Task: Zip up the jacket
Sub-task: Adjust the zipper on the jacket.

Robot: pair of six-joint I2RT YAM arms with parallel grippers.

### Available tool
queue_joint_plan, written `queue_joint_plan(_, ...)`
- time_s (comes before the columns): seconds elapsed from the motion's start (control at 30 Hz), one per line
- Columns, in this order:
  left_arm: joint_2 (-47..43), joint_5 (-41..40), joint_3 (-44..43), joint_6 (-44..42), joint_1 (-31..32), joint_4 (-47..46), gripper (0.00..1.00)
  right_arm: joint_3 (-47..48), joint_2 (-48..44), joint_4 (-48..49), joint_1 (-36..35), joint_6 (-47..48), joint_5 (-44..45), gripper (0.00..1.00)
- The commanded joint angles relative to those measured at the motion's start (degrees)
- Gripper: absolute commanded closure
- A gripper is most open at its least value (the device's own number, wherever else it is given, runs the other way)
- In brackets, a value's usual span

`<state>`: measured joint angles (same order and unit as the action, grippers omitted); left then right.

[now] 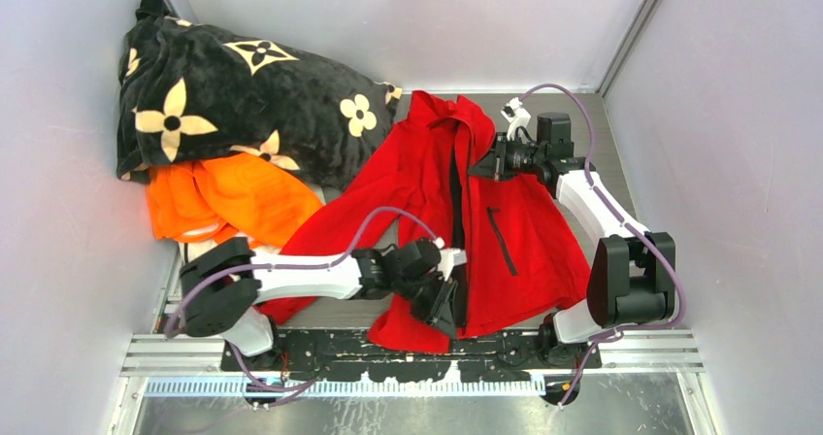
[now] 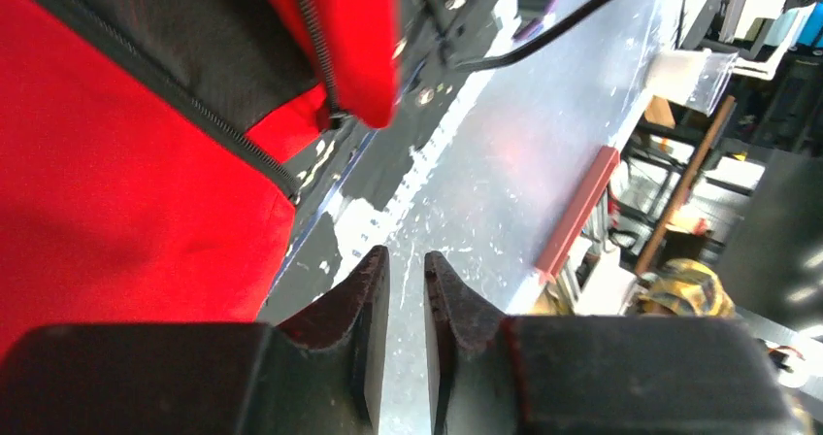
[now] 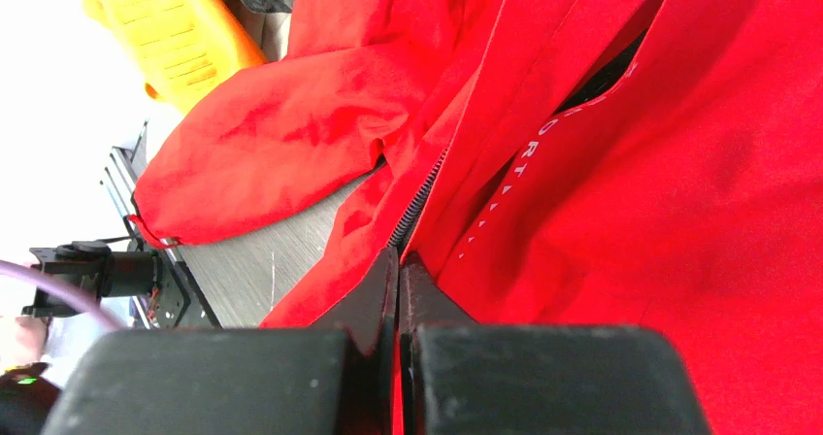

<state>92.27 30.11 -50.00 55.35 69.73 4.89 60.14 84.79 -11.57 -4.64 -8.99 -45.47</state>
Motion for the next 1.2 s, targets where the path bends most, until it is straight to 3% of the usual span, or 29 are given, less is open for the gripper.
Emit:
queue_joint_plan(0.0,-8.34,-11.27,-2.62,-10.17,-1.04,2.47,0.76,0.86,-2.77,3.05,0.18,0.03,-2.27,0.99)
queue_joint_plan(0.13,-13.32,-25.48,-0.5,-15.73,-1.65,-3.83,0.64,0.86,-2.52,3.14,0.22,0.12,-2.73,0.99)
queue_joint_plan(0.2,-15.27,-31.59,3.12,-17.33,-1.65,-14.63,0.55,0.86,-2.47,3.06,0.25,0.12,-2.84,0.99)
queue_joint_plan(0.3,-16.27,-35.85,8.34,-18.68,-1.67,-27.75,0.36,0.77,-2.42,3.09,0.26,0.12,-3.16,0.99)
queue_joint_plan(0.37,-15.33,-35.89,9.76,-18.77,-1.77,-31.14,0.31,0.77,-2.28,3.14,0.29,0.12,-3.59,0.99)
queue_joint_plan(0.53,-10.28,-33.24,6.16,-17.2,-2.32,-25.81,0.32,0.77,-2.08,3.06,0.25,0.27,-3.75,0.99)
queue_joint_plan(0.83,-2.38,-31.95,0.95,-10.7,-2.05,-19.01,0.44,0.77,-2.15,2.7,0.38,0.89,-3.48,0.98)
queue_joint_plan(0.97,-0.03,-30.59,-0.08,-10.62,-2.04,-18.9,0.5,0.78,-2.17,2.66,0.29,0.91,-3.57,0.98)
queue_joint_plan(1.17,3.39,-26.36,-2.19,-10.19,-2.0,-19.12,0.5,0.86,-2.05,2.52,0.34,1.0,-3.66,0.98)
